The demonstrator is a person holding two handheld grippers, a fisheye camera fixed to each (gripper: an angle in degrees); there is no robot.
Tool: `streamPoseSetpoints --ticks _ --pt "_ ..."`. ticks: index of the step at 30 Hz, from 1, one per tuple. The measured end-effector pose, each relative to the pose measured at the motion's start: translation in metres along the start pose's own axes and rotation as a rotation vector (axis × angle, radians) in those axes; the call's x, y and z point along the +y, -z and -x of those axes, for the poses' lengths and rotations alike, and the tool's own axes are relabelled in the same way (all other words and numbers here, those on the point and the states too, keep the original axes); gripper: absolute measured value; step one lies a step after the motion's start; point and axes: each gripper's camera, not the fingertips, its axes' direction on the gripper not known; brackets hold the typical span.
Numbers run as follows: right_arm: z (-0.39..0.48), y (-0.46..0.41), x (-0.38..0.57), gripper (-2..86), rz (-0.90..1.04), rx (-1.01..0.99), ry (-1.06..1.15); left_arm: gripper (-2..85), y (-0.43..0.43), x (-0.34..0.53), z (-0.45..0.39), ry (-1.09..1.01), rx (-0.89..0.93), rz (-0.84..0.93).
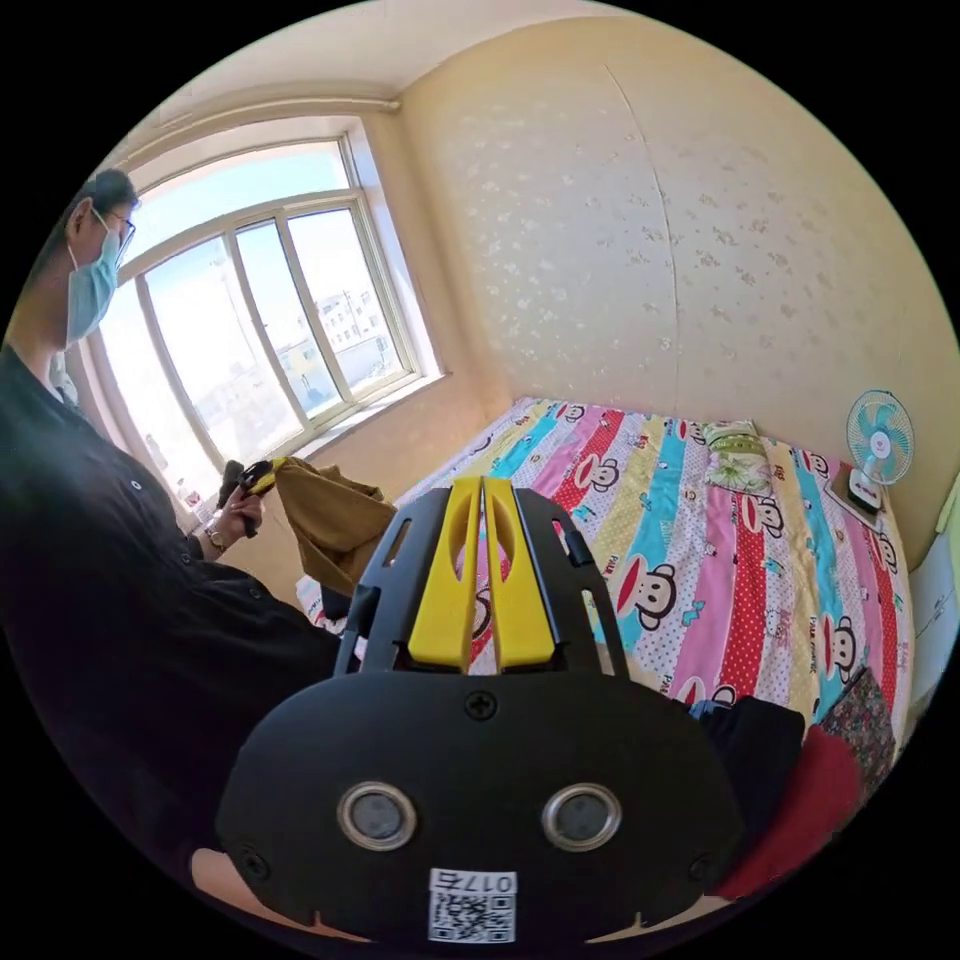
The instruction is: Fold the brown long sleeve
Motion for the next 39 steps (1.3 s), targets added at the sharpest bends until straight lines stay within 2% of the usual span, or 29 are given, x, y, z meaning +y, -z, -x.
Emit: streamPoseSetpoints --ticks 2,4,5,7,8,10,13,17,21,25,27,29,31,33,36,39 --pt "-0.003 0.018 0.003 0.5 -0.056 -0.064 0.042 3.2 -0.017 -0.002 -0.054 -0.158 0.136 -0.013" --pt "-0.004 0.033 0.004 0.5 -0.08 -0.091 0.091 3.0 -0.038 0.002 -0.129 -0.405 0.38 -0.018" --pt "-0.003 0.043 0.005 0.5 -0.086 -0.101 0.133 2.9 -0.042 0.004 -0.146 -0.462 0.453 -0.022" --pt "-0.002 0.056 0.008 0.6 -0.092 -0.123 0.2 2.3 -0.055 0.012 -0.194 -0.653 0.746 -0.046" --pt "-0.002 0.065 0.011 0.7 -0.098 -0.139 0.234 2.1 -0.06 0.013 -0.2 -0.67 0.817 -0.057" --pt "-0.004 0.076 0.018 1.0 -0.113 -0.156 0.264 1.6 -0.093 0.009 -0.209 -0.59 1.082 -0.083" --pt "-0.014 0.09 0.029 1.9 -0.137 -0.203 0.242 1.4 -0.153 0.023 -0.246 -0.515 1.274 -0.021" --pt "-0.04 0.095 0.036 7.2 -0.159 -0.384 0.113 1.4 -0.228 0.067 -0.338 -0.587 1.4 0.157" --pt "-0.056 0.07 0.037 14.4 -0.03 -0.663 0.002 1.3 -0.296 0.131 -0.416 -0.604 1.533 0.261" --pt "-0.056 0.054 0.044 17.8 0.059 -0.736 -0.032 1.3 -0.339 0.181 -0.448 -0.553 1.549 0.322" --pt "-0.048 0.033 0.05 18.4 0.195 -0.919 -0.007 1.3 -0.351 0.197 -0.452 -0.52 1.519 0.338" --pt "-0.036 0.015 0.057 16.9 0.31 -1.083 0.028 1.3 -0.361 0.207 -0.452 -0.485 1.47 0.349" --pt "-0.027 0.013 0.062 9.6 0.328 -1.102 0.066 1.2 -0.366 0.214 -0.449 -0.477 1.416 0.366" --pt "-0.036 0.044 0.061 5.0 0.204 -0.938 0.042 1.3 -0.358 0.212 -0.448 -0.498 1.322 0.349" --pt "-0.069 0.109 0.039 3.8 -0.017 -0.647 -0.081 1.4 -0.326 0.203 -0.44 -0.507 1.112 0.268" --pt "-0.076 0.19 -0.01 3.4 -0.24 -0.373 -0.061 1.6 -0.289 0.192 -0.414 -0.443 0.896 0.176"
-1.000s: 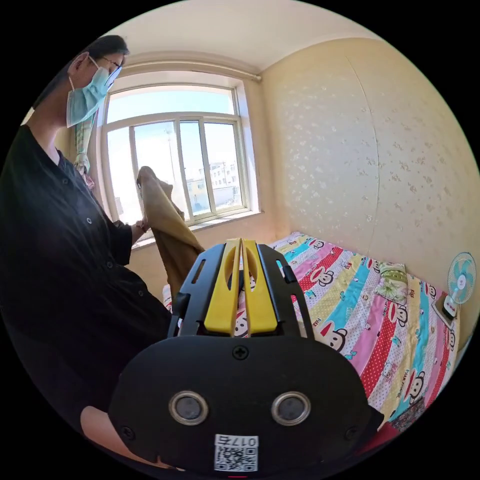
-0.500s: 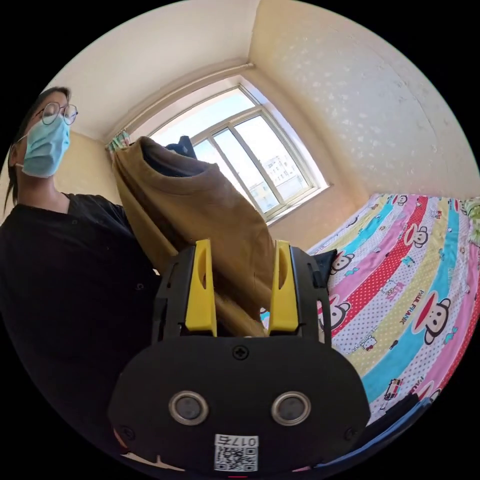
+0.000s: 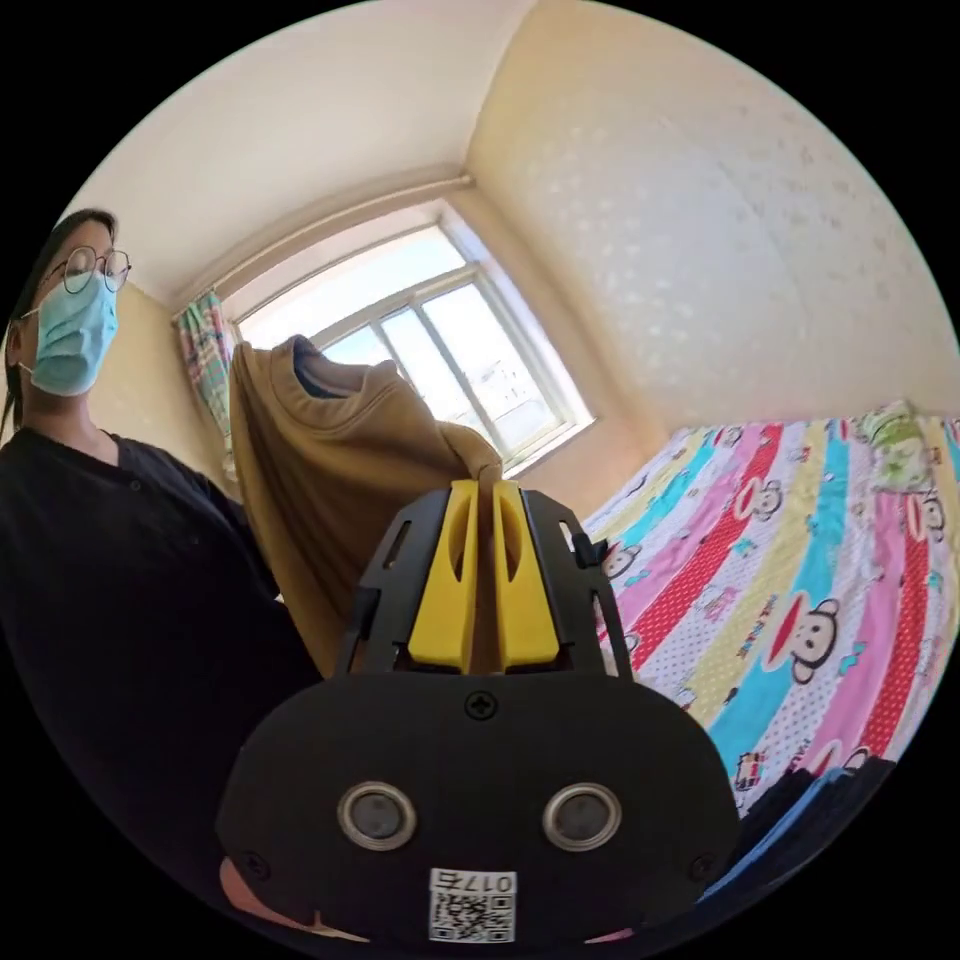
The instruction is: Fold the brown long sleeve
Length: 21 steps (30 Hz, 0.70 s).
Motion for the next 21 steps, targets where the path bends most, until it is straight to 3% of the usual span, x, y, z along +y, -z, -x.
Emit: streamPoseSetpoints --ticks 3,7,10,16,21 --pt "0.052 0.041 -0.059 3.0 -0.165 0.197 0.125 2.1 0.051 0.005 -0.001 0.141 -0.282 -0.064" --pt "0.113 0.061 -0.094 2.8 -0.297 0.174 0.249 2.7 0.097 0.019 0.002 0.255 -0.712 -0.046" --pt "0.161 0.057 -0.1 2.7 -0.326 0.202 0.325 2.6 0.099 0.031 0.005 0.26 -0.889 -0.032" --pt "0.227 0.069 -0.091 2.7 -0.392 0.269 0.38 2.8 0.086 0.04 -0.032 0.036 -0.971 -0.215" --pt "0.268 0.07 -0.099 2.7 -0.424 0.435 0.4 2.7 0.072 -0.008 -0.059 -0.154 -1.046 -0.178"
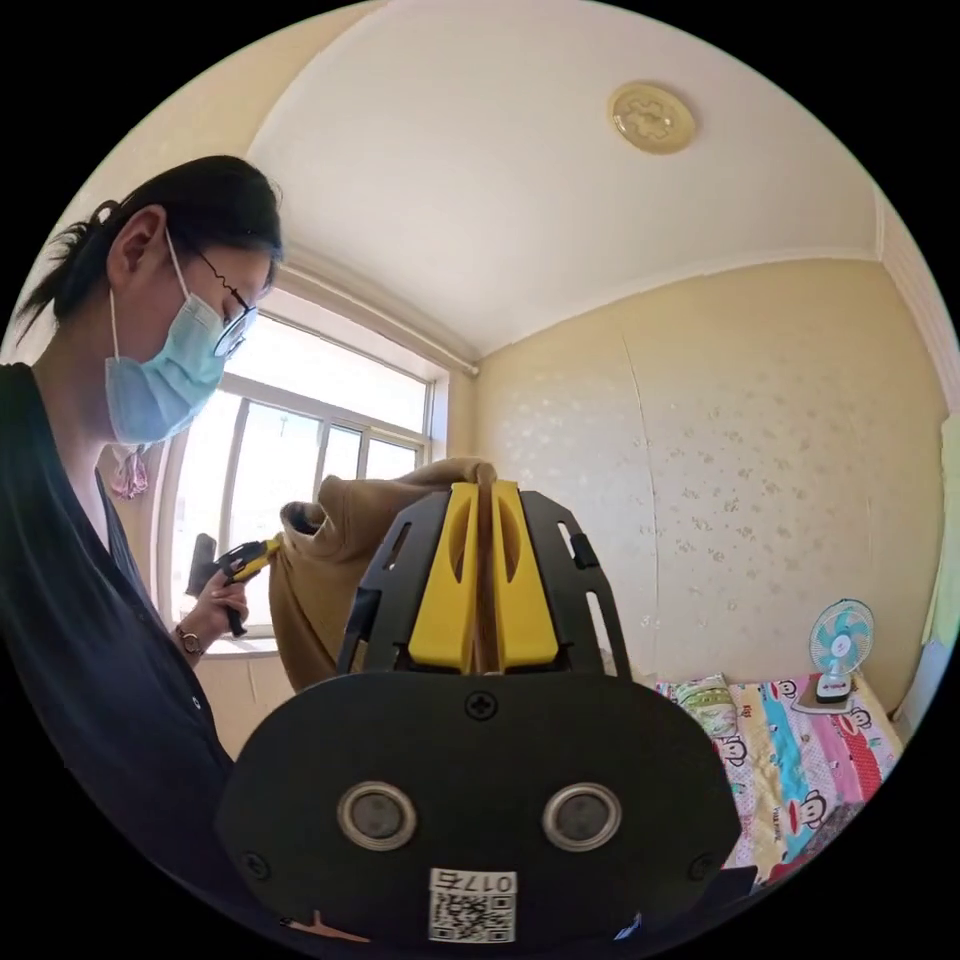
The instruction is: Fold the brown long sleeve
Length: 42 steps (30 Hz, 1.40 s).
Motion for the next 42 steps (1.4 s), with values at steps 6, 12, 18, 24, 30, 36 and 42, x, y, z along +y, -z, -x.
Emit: streamPoseSetpoints --ticks 6,12,18,24,30,36,42 --pt "-0.05 -0.128 0.041 2.9 0.359 0.151 -0.103 2.8 -0.073 -0.046 0.101 0.062 -0.124 0.153" --pt "-0.168 -0.348 0.238 4.0 0.943 0.175 -0.204 5.4 -0.221 0.019 0.373 0.342 -0.412 0.564" --pt "-0.167 -0.318 0.386 4.6 1.164 0.158 -0.413 10.5 -0.138 0.14 0.522 0.764 -0.511 0.659" --pt "-0.142 -0.21 0.503 4.9 1.473 0.18 -0.635 14.4 -0.015 0.294 0.553 1.093 -0.553 0.964" --pt "-0.155 -0.166 0.527 4.0 1.479 0.27 -0.874 14.3 0.007 0.369 0.556 1.23 -0.438 1.34" --pt "-0.179 -0.165 0.52 3.0 1.452 0.31 -0.922 6.5 0.044 0.32 0.616 1.418 -0.138 1.428" --pt "-0.196 -0.13 0.519 3.0 1.378 0.349 -1.007 5.2 0.171 0.085 0.69 1.252 0.366 0.876"
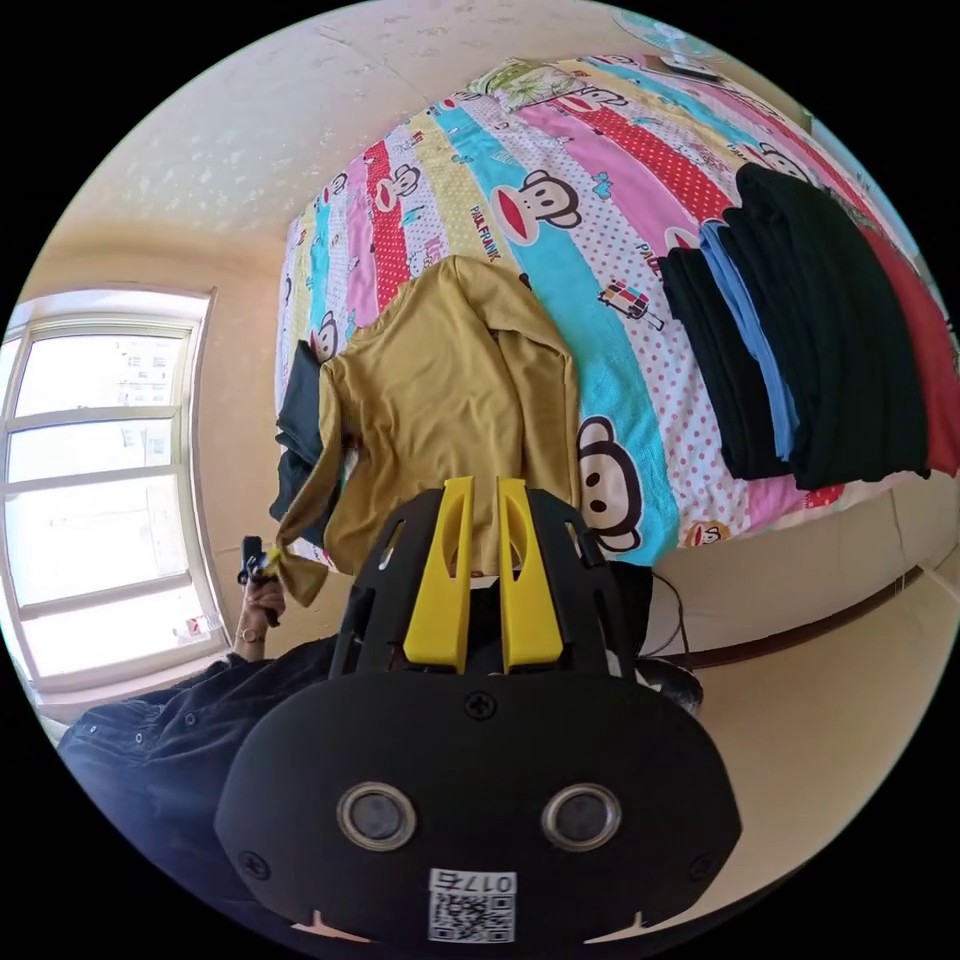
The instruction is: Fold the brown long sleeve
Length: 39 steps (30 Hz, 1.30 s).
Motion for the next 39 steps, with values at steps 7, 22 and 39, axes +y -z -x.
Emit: streamPoseSetpoints --ticks 7,22,39 --pt "-0.036 -0.004 0.01 4.5 -0.043 -0.047 -0.045 9.7 0.277 0.158 -0.022 0.248 -0.008 -0.982" --pt "-0.077 -0.123 -0.068 10.5 0.337 0.194 0.04 15.0 0.15 0.151 -0.018 0.542 -0.292 -0.55" --pt "-0.116 -0.276 -0.137 10.3 0.712 0.434 0.188 14.9 -0.02 0.17 -0.006 0.396 -0.767 -0.091"
